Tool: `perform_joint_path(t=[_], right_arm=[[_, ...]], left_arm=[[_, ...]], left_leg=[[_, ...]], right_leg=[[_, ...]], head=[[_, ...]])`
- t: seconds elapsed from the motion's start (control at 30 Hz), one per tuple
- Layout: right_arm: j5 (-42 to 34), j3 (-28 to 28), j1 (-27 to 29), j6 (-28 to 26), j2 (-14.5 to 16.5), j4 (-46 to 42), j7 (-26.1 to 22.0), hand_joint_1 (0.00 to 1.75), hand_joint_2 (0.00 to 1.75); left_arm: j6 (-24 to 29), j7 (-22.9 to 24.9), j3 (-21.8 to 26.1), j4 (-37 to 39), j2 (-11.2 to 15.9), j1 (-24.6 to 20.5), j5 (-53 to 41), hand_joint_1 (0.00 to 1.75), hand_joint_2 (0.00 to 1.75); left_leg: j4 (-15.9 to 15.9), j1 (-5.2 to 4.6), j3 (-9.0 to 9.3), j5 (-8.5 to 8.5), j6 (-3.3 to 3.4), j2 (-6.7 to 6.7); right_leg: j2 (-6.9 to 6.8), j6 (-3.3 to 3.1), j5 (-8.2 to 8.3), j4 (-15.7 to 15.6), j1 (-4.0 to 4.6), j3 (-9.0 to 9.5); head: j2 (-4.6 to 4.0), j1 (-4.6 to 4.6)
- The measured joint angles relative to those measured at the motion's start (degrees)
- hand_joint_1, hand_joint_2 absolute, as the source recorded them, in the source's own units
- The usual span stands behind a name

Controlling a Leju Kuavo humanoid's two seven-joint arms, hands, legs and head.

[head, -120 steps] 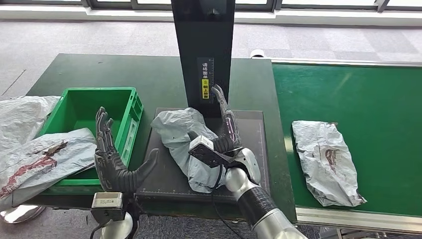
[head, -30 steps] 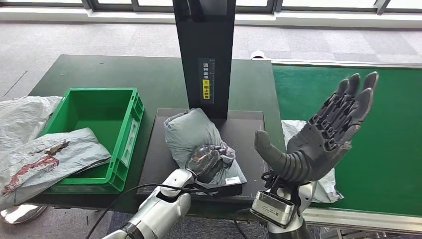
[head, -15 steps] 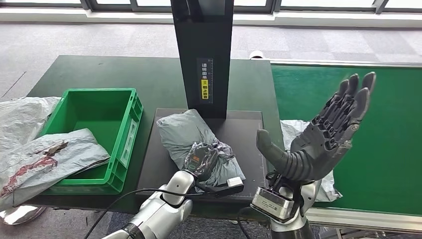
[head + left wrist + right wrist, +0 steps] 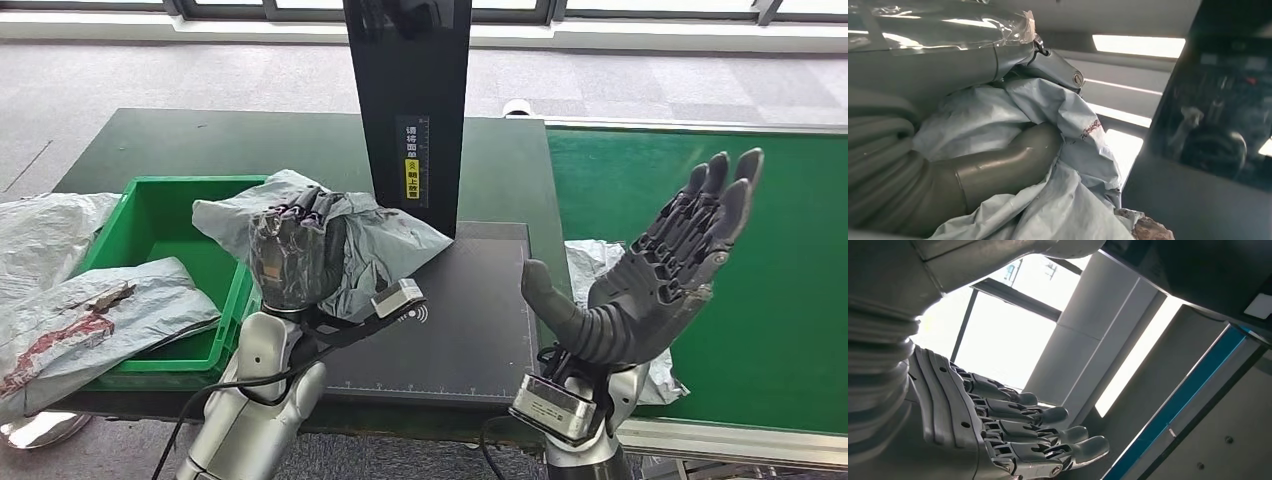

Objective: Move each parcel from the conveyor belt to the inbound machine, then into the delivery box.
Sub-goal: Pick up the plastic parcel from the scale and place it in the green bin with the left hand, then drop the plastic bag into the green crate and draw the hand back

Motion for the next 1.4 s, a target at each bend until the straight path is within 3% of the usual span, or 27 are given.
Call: perform_joint_path(t=[0.07, 0.13, 0.23, 0.33, 0.5, 0.57, 0.67, 0.77, 0.83, 1.0, 1.4], right_arm=[[-0.01, 0.0, 0.0, 0.0, 0.0, -0.01, -0.01, 0.0, 1.75], [-0.17, 0.0, -0.02, 0.0, 0.0, -0.01, -0.02, 0.0, 1.75], [-0.96, 0.0, -0.06, 0.0, 0.0, 0.0, -0.01, 0.0, 1.75], [-1.53, 0.0, -0.06, 0.0, 0.0, -0.01, -0.03, 0.0, 1.75], [-1.54, 0.0, -0.03, 0.0, 0.0, -0.26, -0.03, 0.0, 1.75], [-1.55, 0.0, -0.02, 0.0, 0.0, -0.34, -0.03, 0.0, 1.75], [-1.29, 0.0, 0.0, 0.0, 0.0, -0.41, -0.03, 0.0, 1.75], [-0.79, 0.0, 0.02, 0.0, 0.01, -0.49, -0.04, 0.0, 1.75], [-0.51, 0.0, 0.03, 0.0, 0.02, -0.51, -0.05, 0.0, 1.75], [-0.5, 0.0, 0.04, 0.0, 0.0, -0.51, -0.05, 0.0, 1.75], [-1.02, 0.0, 0.02, 0.02, 0.01, -0.51, -0.05, 0.0, 1.75]], left_arm=[[-0.01, -0.3, 0.04, -1.4, 0.37, 0.35, 0.0, 1.75, 1.75], [-0.03, -3.62, 1.05, -3.83, 0.73, 0.89, 0.0, 1.75, 1.75], [-0.04, -16.3, 6.31, -10.29, 0.0, 1.4, 0.0, 1.75, 1.75], [-0.04, -26.36, 12.86, -15.79, -2.85, 1.22, 0.0, 1.75, 1.75], [-0.04, -30.13, 19.92, -20.36, -6.23, 0.55, 0.0, 1.75, 1.75], [-0.05, -28.43, 21.96, -20.47, -6.79, 0.27, 0.0, 1.75, 1.75], [-0.09, -17.82, 23.54, -16.26, -6.01, -0.9, -0.03, 1.75, 1.75], [-0.21, -4.05, 23.06, -6.17, -2.76, -3.31, -0.04, 1.75, 1.75], [-0.29, 0.53, 22.78, 1.02, -0.23, -4.97, -0.04, 1.75, 1.75], [-0.27, 2.0, 22.79, 11.5, 3.2, -7.62, -0.04, 1.75, 1.75], [-0.12, 3.93, 23.12, 20.35, 7.08, -9.91, -0.04, 1.75, 1.75]], left_leg=[[0.0, 0.0, -0.01, 0.0, 0.0, 0.0], [0.0, 0.0, -0.04, 0.0, 0.0, 0.02], [0.0, 0.0, -0.07, 0.01, -0.01, 0.05], [0.0, 0.0, -0.06, 0.01, -0.01, 0.05], [0.0, 0.0, -0.06, 0.01, -0.01, 0.05], [0.0, 0.0, -0.06, 0.01, -0.01, 0.05], [0.0, 0.0, -0.02, 0.01, -0.01, 0.05], [0.0, 0.01, -0.01, 0.08, -0.08, 0.05], [0.0, 0.03, -0.02, 0.14, -0.15, 0.08], [0.0, 0.05, -0.05, 0.18, -0.2, 0.09], [0.0, 0.06, -0.14, 0.14, -0.19, 0.07]], right_leg=[[0.0, 0.0, 0.0, 0.0, -0.01, 0.0], [0.01, 0.0, 0.02, 0.0, 0.0, -0.03], [0.04, -0.03, 0.05, 0.0, 0.02, -0.1], [0.04, -0.03, 0.04, 0.0, 0.03, -0.1], [0.03, -0.03, 0.03, 0.0, 0.03, -0.1], [0.03, -0.03, 0.03, 0.0, 0.03, -0.11], [0.01, -0.03, 0.03, 0.0, 0.02, -0.1], [0.01, -0.07, 0.08, 0.0, 0.04, -0.09], [0.04, -0.14, 0.15, 0.01, 0.05, -0.12], [0.05, -0.18, 0.18, 0.02, 0.06, -0.16], [0.04, -0.17, 0.17, 0.02, 0.07, -0.23]], head=[[-0.01, -0.01], [-0.01, 0.0], [0.0, 0.0], [-0.01, 0.0], [-0.01, 0.0], [-0.01, 0.0], [-0.01, 0.0], [0.0, 0.01], [-0.01, 0.01], [0.0, 0.01], [0.0, -0.01]])
